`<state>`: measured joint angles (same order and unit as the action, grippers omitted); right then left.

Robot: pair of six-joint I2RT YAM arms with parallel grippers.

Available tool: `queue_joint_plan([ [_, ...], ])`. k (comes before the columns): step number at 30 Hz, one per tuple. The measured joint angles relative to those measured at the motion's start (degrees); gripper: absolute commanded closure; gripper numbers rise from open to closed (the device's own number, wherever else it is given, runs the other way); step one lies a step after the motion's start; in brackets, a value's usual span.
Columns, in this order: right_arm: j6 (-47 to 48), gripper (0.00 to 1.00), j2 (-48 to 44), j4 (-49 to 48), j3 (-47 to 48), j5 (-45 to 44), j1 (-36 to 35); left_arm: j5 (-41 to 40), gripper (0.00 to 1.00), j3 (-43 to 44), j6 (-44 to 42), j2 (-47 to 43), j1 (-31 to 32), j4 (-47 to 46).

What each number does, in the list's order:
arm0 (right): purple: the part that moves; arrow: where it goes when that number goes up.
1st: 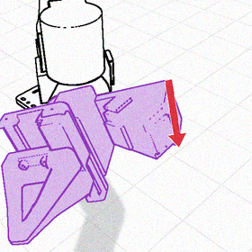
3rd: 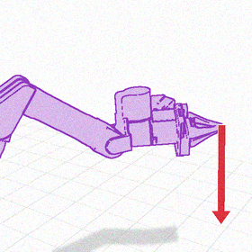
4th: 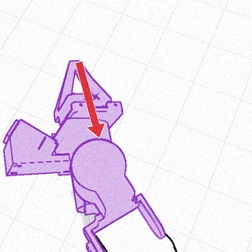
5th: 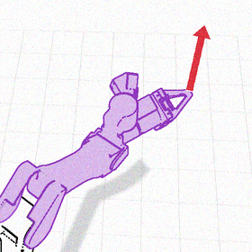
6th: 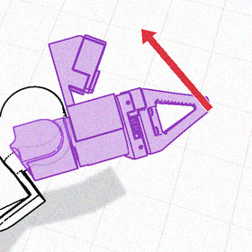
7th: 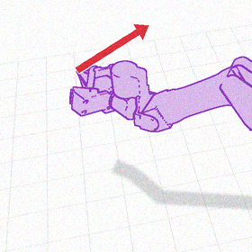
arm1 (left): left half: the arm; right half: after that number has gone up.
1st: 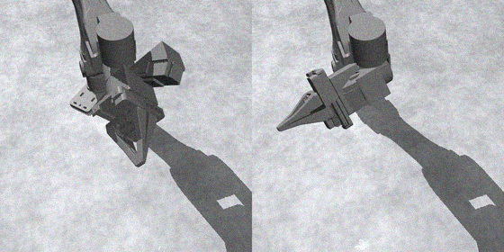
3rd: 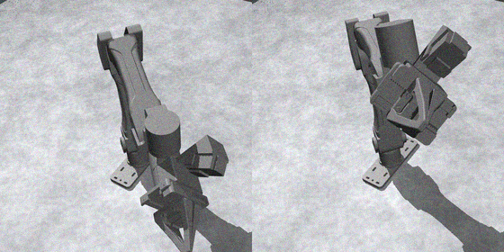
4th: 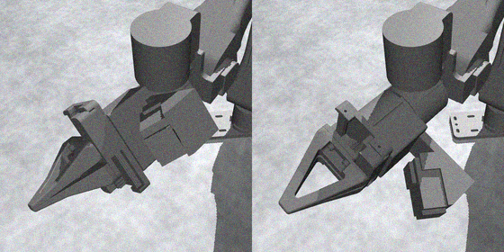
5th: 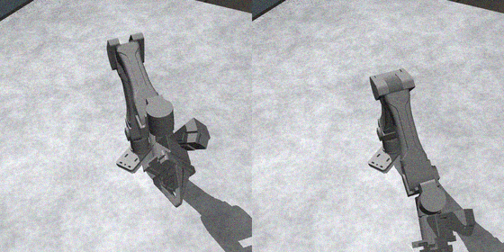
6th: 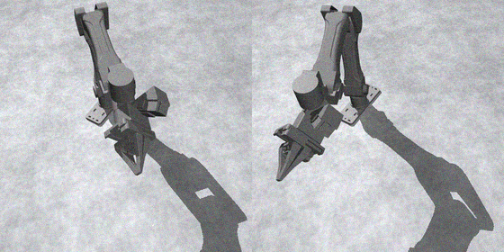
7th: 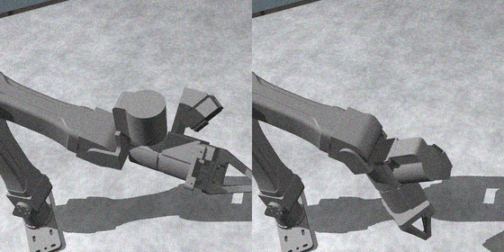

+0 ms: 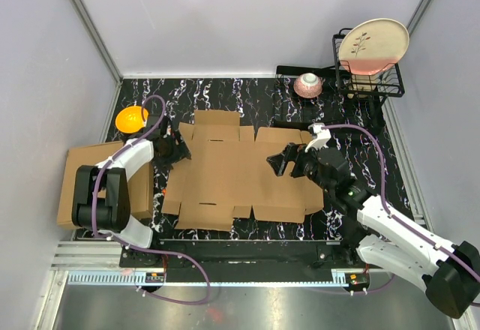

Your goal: Fold the paper box

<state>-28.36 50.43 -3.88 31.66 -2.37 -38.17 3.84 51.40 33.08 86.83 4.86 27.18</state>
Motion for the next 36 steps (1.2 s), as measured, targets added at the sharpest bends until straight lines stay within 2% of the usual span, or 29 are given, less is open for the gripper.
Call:
queue_joint_plan([
  [4,0.00,0.00,0.00,-0.09,-0.15,0.09,-0.02,0.70,0.27,-0.02,-0.55,2.08,-0.55,-0.35],
  [8,0.00,0.00,0.04,-0.17,-0.17,0.09,-0.02,0.83,0.26,-0.02,-0.72,2.25,-0.87,-0.26],
  [14,0.00,0.00,0.17,-0.33,-0.20,0.11,-0.02,-3.74,0.13,-0.17,-0.63,-3.17,-0.90,1.09],
  [17,0.00,0.00,0.63,-0.90,-0.20,0.35,0.00,-5.86,0.12,0.39,-0.79,-6.75,-1.09,1.46],
  [21,0.00,0.00,0.94,-1.01,-0.20,0.50,-0.02,-5.73,0.17,1.84,-1.25,-4.81,-2.01,1.20],
  [26,0.00,0.00,0.66,-0.92,-0.20,0.50,-0.02,-3.45,0.20,1.81,-1.81,3.37,-2.43,1.22],
  [30,0.00,0.00,-0.46,-0.94,-0.20,0.48,-0.02,-1.81,0.24,1.70,-2.25,4.96,-2.43,1.46],
  [36,0.00,0.00,-0.92,-0.96,-0.26,0.48,-0.02,2.69,0.45,1.49,-3.30,5.07,-2.40,0.02],
])
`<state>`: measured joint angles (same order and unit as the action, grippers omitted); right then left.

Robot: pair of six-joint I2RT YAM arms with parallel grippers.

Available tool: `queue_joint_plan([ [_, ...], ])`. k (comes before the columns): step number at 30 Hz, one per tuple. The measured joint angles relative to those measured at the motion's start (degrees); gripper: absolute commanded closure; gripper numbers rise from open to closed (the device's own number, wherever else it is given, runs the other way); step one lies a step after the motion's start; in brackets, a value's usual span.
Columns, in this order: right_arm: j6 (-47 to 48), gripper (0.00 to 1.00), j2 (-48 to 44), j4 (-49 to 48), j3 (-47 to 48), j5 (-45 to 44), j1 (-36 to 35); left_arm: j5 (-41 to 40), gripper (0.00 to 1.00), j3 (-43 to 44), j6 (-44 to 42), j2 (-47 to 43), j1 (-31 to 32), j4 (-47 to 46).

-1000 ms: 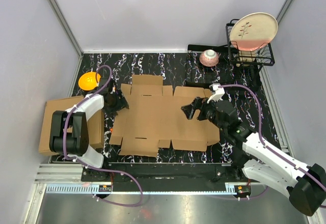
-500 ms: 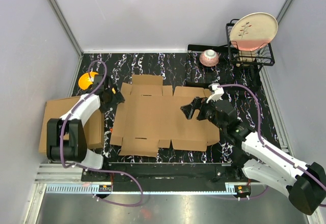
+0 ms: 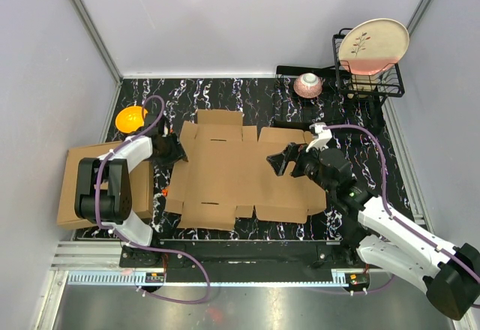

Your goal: Fold the paper box

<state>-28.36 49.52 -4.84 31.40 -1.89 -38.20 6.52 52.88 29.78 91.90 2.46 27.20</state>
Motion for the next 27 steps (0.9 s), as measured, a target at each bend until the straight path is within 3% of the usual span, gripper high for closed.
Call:
queue_joint_plan([
  [7,0.00,0.00,0.00,0.20,-0.24,0.00,0.00,6.80,0.72,-0.17,-1.44,0.00,2.03,-0.76],
  [8,0.02,0.00,0.00,0.26,-0.24,0.00,0.02,7.89,0.84,-0.17,-1.75,0.00,2.43,-0.85],
  [11,0.02,0.00,-0.11,0.92,-0.24,-0.02,0.02,10.88,1.00,-0.15,-2.62,-0.02,3.15,-0.98],
  [18,0.50,0.00,-1.84,4.44,0.85,-0.17,0.00,16.94,1.00,0.02,-3.43,-1.42,3.26,-2.16],
  [22,2.10,0.00,-2.89,9.86,5.46,-0.83,0.02,18.73,1.00,1.27,-3.28,-6.84,5.05,-2.27],
  [27,5.46,0.00,-4.31,16.59,17.16,-3.37,0.00,19.98,1.00,12.85,-2.93,-13.27,11.80,-2.75],
])
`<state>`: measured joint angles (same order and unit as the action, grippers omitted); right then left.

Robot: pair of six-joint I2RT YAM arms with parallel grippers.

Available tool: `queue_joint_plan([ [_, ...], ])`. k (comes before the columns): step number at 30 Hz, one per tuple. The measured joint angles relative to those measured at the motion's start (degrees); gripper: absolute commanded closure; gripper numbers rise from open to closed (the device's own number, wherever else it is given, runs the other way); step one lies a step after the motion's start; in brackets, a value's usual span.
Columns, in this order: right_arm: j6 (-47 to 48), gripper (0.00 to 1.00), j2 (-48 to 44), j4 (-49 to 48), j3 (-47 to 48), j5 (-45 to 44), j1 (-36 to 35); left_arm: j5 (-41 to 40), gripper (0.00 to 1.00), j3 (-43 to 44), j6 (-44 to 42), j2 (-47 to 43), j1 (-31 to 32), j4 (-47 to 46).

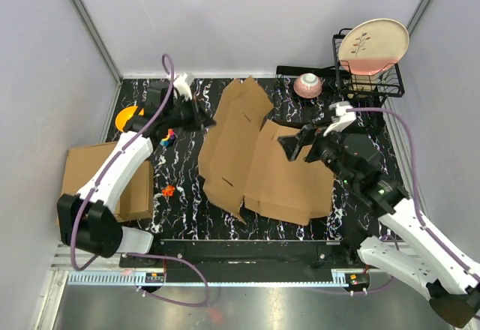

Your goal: Fold the paper box

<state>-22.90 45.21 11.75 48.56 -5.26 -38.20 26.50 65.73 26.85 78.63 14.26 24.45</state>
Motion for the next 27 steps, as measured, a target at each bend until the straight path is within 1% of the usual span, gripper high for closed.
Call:
queue_joint_plan([
  [3,2.14,0.00,-1.31,3.26,7.32,-1.99,0.02,2.01,1.00,9.03,0.11,-2.36,3.23,-1.18],
  [6,3.93,0.00,-3.65,5.25,12.09,-3.87,0.00,2.99,1.00,14.67,0.35,-5.49,3.32,-2.12],
  [10,5.81,0.00,-6.27,7.98,15.85,-6.05,0.00,6.08,1.00,18.84,1.25,-9.42,2.91,-3.26],
  [15,6.64,0.00,-7.13,11.28,17.44,-7.87,0.00,14.21,1.00,20.31,5.49,-12.02,2.99,-8.07],
  [20,7.43,0.00,-9.90,15.04,17.68,-9.62,0.00,22.80,1.00,20.26,11.26,-12.15,4.17,-13.55],
  [23,8.59,0.00,-11.80,16.85,20.11,-11.30,0.00,26.91,1.00,20.28,15.13,-12.15,5.77,-17.62],
  [27,10.32,0.00,-13.64,17.81,24.15,-12.48,0.02,30.49,1.00,21.38,19.30,-12.11,6.56,-21.27],
])
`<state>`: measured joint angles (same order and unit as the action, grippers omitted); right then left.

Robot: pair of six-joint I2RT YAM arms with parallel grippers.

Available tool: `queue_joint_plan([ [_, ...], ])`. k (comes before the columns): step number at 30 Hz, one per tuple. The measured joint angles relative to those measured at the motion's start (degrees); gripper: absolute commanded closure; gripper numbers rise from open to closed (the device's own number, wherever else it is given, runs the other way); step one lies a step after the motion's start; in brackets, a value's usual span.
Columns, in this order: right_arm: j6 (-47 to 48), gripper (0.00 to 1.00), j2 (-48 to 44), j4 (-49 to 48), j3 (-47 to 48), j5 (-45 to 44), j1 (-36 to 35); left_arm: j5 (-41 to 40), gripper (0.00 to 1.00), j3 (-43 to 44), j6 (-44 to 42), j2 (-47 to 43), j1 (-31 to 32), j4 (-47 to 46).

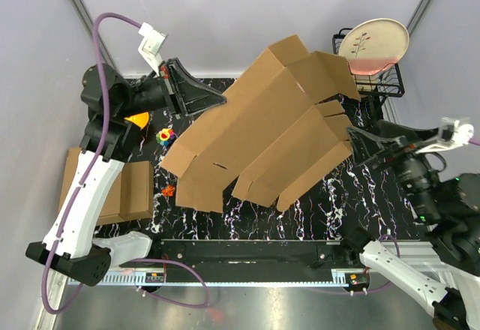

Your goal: Fold the paper box

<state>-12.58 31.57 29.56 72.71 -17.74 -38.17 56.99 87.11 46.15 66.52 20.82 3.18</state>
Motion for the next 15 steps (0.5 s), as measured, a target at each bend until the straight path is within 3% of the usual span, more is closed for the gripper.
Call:
queue_joint_plan([
  [7,2.99,0.00,-2.78,0.33,5.77,-1.81,-0.02,4.00,1.00,14.08,3.63,3.80,-0.48,-1.42],
  [15,6.36,0.01,-3.43,0.48,8.96,-3.23,0.00,8.04,1.00,22.18,15.54,13.14,-2.99,-13.66],
])
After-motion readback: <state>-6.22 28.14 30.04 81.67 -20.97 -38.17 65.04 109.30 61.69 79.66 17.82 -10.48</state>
